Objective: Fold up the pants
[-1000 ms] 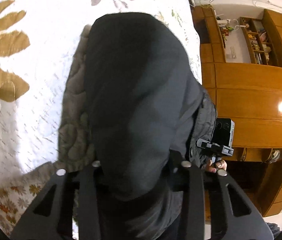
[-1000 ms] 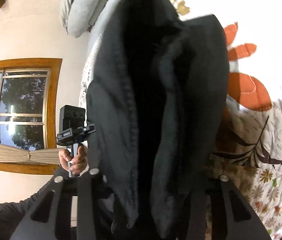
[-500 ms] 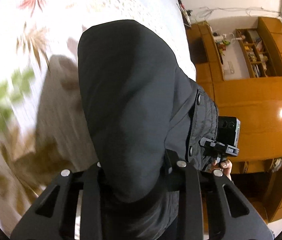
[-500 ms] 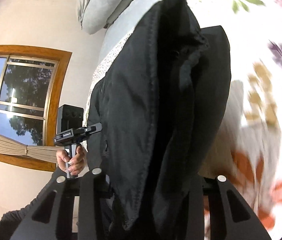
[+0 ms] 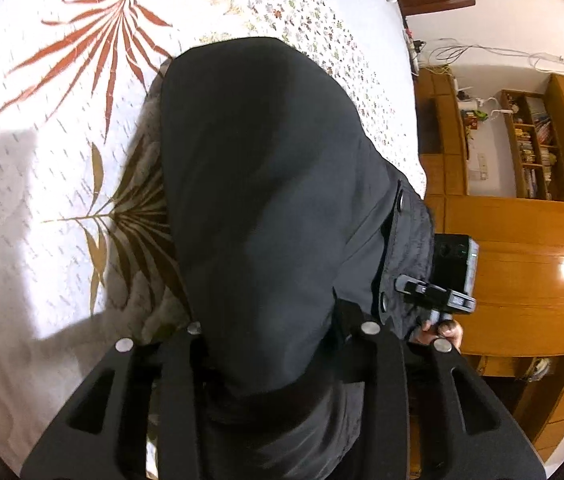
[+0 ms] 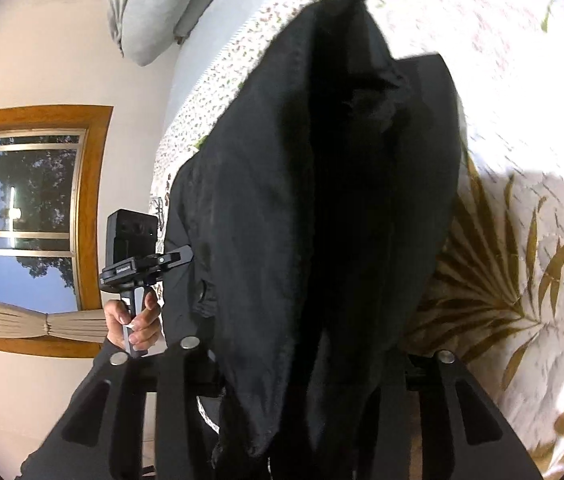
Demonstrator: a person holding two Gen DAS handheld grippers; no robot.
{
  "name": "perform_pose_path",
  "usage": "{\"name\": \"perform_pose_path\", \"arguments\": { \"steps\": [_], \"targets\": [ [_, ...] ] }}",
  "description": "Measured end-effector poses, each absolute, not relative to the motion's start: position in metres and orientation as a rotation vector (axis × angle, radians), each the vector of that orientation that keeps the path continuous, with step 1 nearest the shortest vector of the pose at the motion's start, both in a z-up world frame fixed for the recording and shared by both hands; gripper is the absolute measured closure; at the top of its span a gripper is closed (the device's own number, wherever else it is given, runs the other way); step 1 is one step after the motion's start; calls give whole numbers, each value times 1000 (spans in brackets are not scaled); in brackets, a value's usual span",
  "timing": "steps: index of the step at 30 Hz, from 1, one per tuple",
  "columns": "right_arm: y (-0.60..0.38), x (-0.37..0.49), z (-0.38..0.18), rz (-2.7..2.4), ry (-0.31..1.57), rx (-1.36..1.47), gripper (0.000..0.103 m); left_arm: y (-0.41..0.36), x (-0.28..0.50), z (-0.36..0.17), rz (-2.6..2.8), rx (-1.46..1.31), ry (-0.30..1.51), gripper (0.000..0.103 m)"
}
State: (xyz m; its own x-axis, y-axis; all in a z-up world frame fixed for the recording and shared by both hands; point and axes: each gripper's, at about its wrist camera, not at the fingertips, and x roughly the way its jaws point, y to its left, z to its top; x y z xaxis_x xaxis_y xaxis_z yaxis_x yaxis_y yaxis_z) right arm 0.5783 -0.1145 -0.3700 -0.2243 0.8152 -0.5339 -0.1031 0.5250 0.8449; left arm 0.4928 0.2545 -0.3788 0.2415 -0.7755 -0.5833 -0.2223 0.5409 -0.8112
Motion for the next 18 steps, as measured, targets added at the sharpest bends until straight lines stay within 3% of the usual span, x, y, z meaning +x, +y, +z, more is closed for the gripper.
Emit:
{"name": "perform_pose_path", "arguments": {
  "steps": [3,6,8,10,18],
  "targets": [
    [-124,576,-381,939,1577,650,39,255,482,-391,-483,-1015,1290,57],
    [-145,571,-377,910,1553,695,32,263,473,-388,-487,-1063,1246,49],
    [-162,562,-366,885,1503,720,23,270,463,-371,-489,-1076,1177,30],
    [-180,552,-352,861,1455,716,23,274,448,-353,-471,-1005,1145,23],
    [-195,528,-355,738,1460,605,20,250,415,-348,-336,-698,1242,21]
  ]
}}
